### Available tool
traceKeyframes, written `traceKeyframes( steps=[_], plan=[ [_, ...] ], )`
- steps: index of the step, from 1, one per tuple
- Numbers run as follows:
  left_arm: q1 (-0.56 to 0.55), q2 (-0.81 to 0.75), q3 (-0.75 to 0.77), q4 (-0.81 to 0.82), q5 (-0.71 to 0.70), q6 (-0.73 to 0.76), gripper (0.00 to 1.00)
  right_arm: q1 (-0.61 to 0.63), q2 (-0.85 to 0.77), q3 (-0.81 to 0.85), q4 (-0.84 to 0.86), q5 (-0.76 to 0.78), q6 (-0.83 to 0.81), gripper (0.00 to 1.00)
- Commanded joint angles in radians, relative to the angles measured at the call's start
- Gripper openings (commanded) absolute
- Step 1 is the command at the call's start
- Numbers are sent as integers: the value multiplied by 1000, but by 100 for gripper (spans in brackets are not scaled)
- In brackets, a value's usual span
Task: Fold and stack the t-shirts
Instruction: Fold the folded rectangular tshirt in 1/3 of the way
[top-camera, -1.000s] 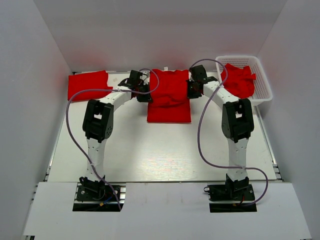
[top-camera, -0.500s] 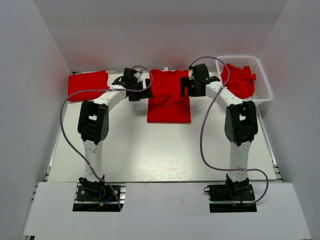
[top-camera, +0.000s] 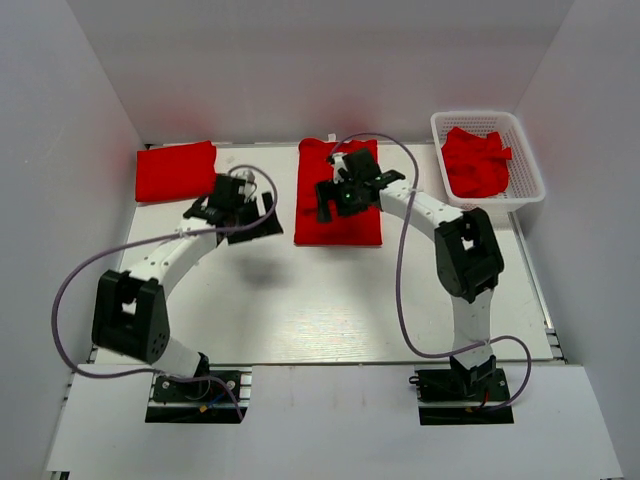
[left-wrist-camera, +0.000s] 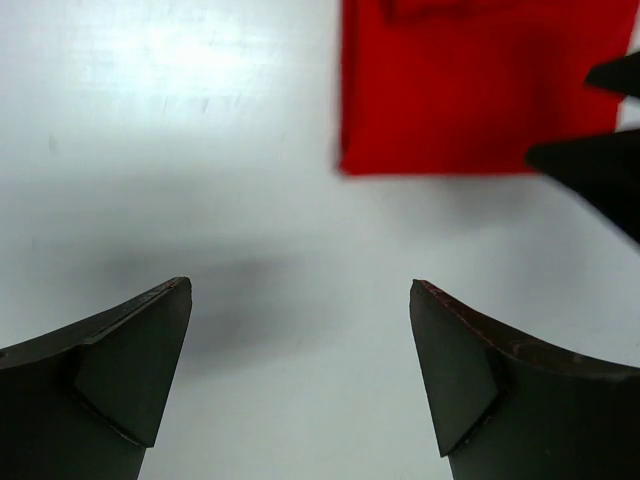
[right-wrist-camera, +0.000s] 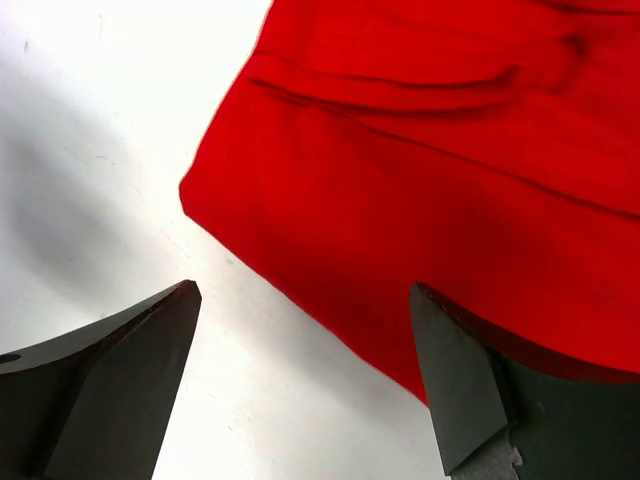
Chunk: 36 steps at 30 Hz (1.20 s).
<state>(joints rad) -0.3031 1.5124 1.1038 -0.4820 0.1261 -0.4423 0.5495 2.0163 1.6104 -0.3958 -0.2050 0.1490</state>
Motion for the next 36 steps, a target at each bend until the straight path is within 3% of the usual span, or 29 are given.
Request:
traceKeyframes(
  steps=[1,4,9,22,36],
  plan=[
    [-1,-121,-140,-33,1,-56,100,1,56,54,63,-42,0,90],
    [-1,-191,-212,-43,12,-67,100,12,113,95,78,-47,11,90],
    [-1,-219,-213,-130,-45,-76,100,12,173,146,109,-40,23,90],
    [-1,-210,-191,-121,-43,-47,100,6,315,273,170,2,57,90],
    [-1,-262,-191,-121,-62,-47,100,3,315,319,385,321,64,90]
  ],
)
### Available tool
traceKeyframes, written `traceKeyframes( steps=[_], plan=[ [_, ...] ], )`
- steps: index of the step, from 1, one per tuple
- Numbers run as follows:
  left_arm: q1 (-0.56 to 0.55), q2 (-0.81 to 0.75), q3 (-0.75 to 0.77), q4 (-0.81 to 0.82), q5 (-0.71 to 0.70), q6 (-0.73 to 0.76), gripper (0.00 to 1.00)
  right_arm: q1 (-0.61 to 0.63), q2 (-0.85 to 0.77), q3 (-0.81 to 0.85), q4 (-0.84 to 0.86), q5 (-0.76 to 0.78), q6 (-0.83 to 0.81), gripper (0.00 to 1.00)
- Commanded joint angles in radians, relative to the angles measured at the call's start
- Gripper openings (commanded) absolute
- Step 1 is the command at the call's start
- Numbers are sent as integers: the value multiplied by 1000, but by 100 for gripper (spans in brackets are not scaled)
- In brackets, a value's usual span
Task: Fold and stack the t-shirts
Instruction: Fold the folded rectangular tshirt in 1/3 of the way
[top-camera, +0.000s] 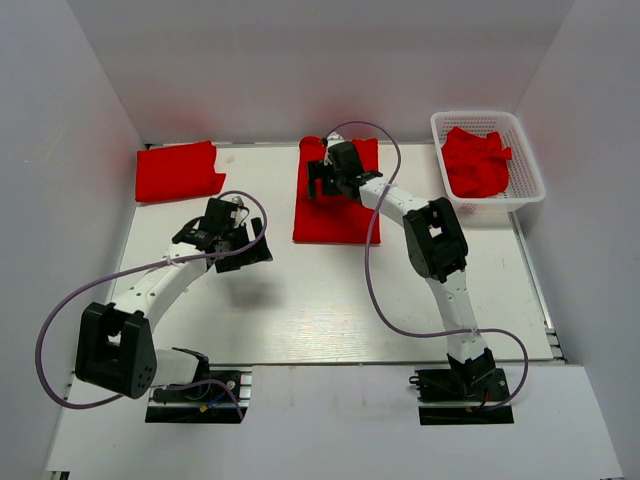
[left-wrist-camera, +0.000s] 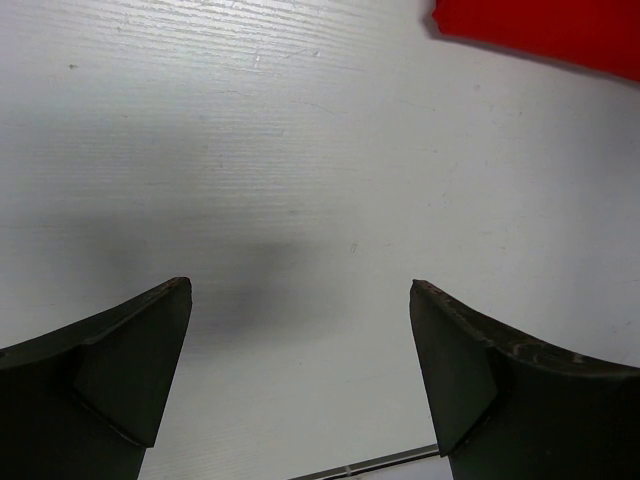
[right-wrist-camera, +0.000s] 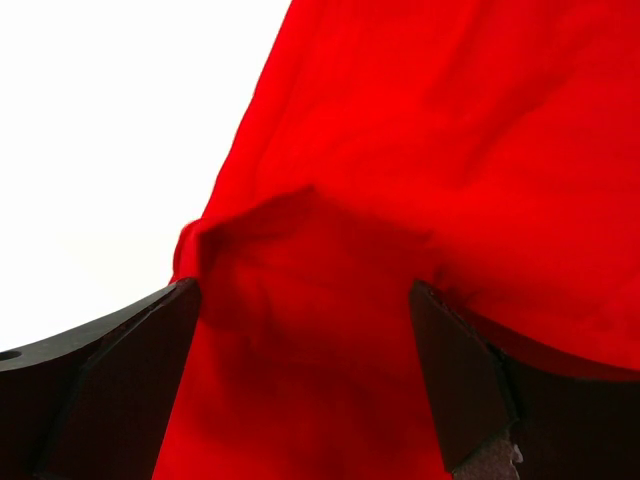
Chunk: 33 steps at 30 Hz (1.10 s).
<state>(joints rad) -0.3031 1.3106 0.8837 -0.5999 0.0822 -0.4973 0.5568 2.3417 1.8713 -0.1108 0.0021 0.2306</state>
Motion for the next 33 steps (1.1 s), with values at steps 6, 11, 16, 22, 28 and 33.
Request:
traceKeyframes(
  steps=[6,11,16,22,28,33],
  plan=[
    [-1,-60,29,-14,-27,17,100,-15,54,207,20,145,-115,90],
    [-1,-60,20,-14,-15,26,100,-5,-88,82,-36,113,-214,90],
    [-1,-51,20,-5,5,35,100,-3,-232,-47,-165,6,-195,90],
    [-1,-51,20,5,14,36,100,9,-242,-135,-199,-203,-131,90],
    [-1,-51,20,5,24,36,100,12,-183,-132,-185,-243,-108,90],
    [-1,-19,20,5,24,36,100,8,-112,-103,-144,-232,-91,90]
  ],
)
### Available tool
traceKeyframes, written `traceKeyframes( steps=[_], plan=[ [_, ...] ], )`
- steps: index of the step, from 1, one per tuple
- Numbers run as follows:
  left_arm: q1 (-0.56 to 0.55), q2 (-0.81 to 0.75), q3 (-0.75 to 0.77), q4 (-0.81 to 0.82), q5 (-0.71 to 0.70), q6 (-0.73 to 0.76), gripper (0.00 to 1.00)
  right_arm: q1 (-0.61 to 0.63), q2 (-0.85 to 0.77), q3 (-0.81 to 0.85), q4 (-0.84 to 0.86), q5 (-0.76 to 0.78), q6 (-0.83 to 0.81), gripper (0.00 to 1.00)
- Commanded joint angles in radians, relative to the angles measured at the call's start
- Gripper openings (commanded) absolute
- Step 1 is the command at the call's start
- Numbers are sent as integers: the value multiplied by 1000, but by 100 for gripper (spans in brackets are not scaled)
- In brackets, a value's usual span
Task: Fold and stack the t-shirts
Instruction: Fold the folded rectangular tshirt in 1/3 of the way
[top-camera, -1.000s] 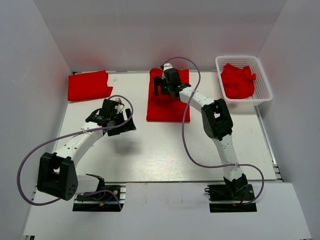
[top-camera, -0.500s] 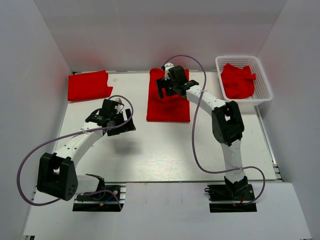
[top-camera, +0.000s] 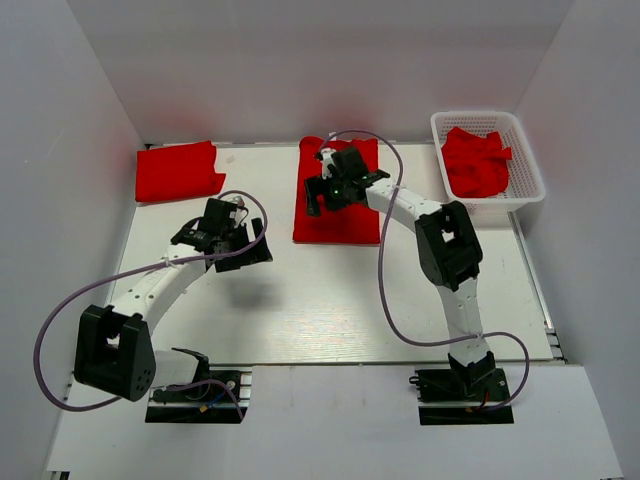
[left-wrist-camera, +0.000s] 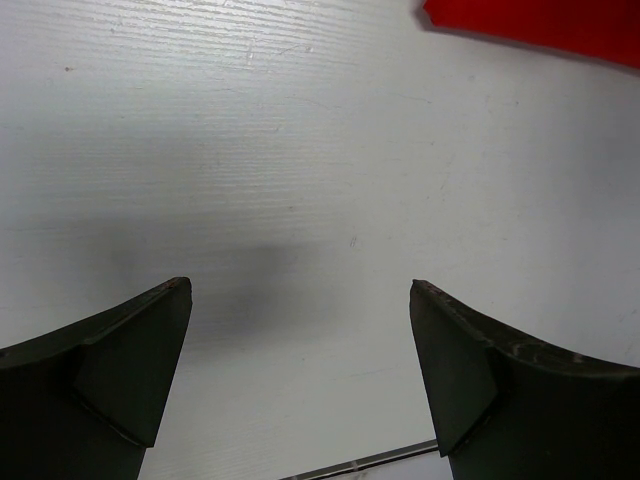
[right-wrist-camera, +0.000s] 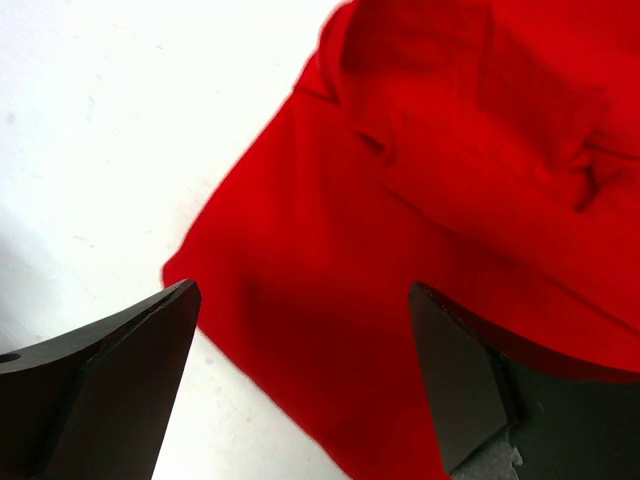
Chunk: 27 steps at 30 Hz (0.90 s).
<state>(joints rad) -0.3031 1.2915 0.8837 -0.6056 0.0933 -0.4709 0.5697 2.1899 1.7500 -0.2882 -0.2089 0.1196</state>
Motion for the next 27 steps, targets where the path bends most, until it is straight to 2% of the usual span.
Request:
traceKeyframes(
  steps=[1,10,18,22,24,27],
  plan=[
    [-1,14,20,1,13,9,100,-2,50,35,38,-18,20,90],
    [-1,38,61,-10,3,29,100,-10,131,105,129,63,71,90],
    [-1,49,72,-10,3,38,100,-13,178,180,277,328,81,90],
    [-1,49,72,-10,-6,38,100,-22,217,279,290,364,72,90],
    [-1,49,72,-10,-6,48,100,-27,197,289,253,361,66,90],
    [-1,60,83,3,16,57,100,-28,110,220,250,374,57,90]
  ],
)
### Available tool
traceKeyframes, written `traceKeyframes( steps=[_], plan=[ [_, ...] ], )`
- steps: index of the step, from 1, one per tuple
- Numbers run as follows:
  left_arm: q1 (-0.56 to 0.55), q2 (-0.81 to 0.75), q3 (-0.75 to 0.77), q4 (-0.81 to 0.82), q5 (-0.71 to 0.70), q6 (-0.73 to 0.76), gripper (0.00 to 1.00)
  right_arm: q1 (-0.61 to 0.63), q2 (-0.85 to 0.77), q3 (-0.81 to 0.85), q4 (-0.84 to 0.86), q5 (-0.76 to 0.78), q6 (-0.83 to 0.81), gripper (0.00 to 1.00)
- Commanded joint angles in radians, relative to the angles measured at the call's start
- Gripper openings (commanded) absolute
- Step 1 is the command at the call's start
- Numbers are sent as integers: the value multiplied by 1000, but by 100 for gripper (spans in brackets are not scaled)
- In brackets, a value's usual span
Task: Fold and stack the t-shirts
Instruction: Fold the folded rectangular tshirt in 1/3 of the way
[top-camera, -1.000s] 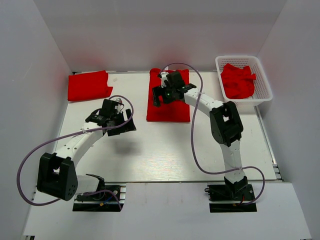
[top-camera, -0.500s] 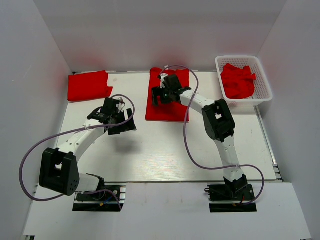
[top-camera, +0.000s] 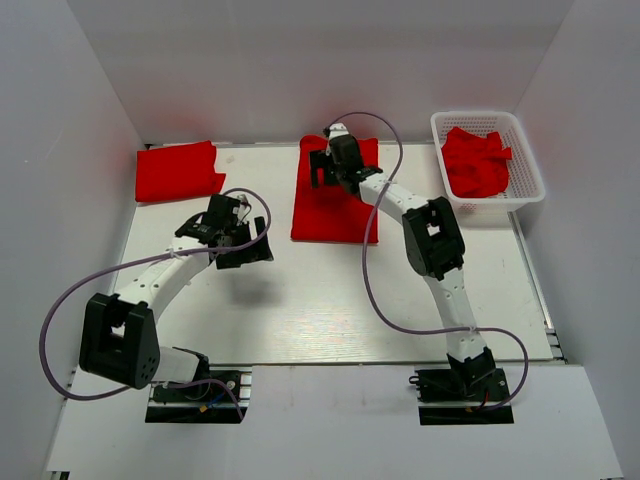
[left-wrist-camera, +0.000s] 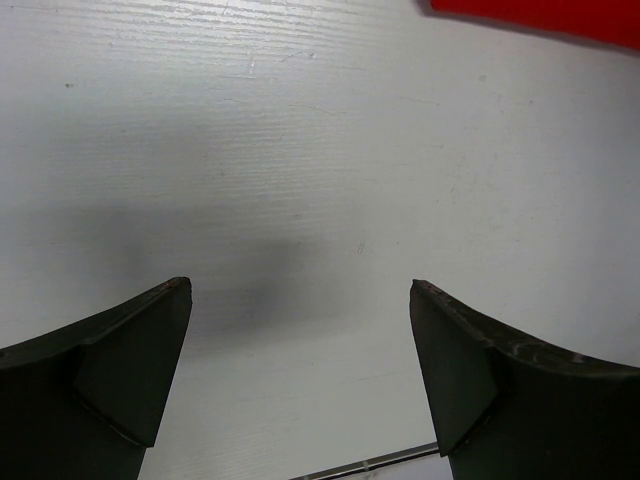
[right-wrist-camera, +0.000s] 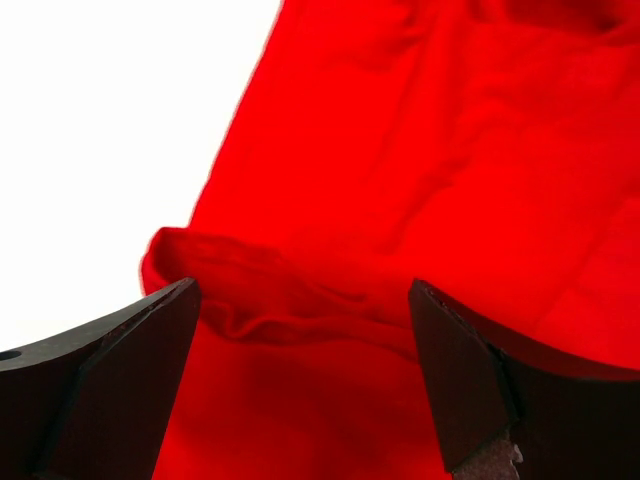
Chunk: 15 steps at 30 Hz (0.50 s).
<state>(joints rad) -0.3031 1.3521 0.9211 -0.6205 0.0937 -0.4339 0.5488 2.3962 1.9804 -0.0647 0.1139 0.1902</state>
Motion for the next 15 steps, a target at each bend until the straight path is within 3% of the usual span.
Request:
traceKeyframes(
  steps=[1,10,15],
  plan=[
    [-1,8,59,30,26,20,100,-9,-142,-55,23,90,-2,90],
    [-20,226,231,99,26,52,100,-18,-534,-541,-122,279,165,90],
    [-21,383,338,125,52,72,100,-33,-640,-672,-227,293,251,90]
  ],
)
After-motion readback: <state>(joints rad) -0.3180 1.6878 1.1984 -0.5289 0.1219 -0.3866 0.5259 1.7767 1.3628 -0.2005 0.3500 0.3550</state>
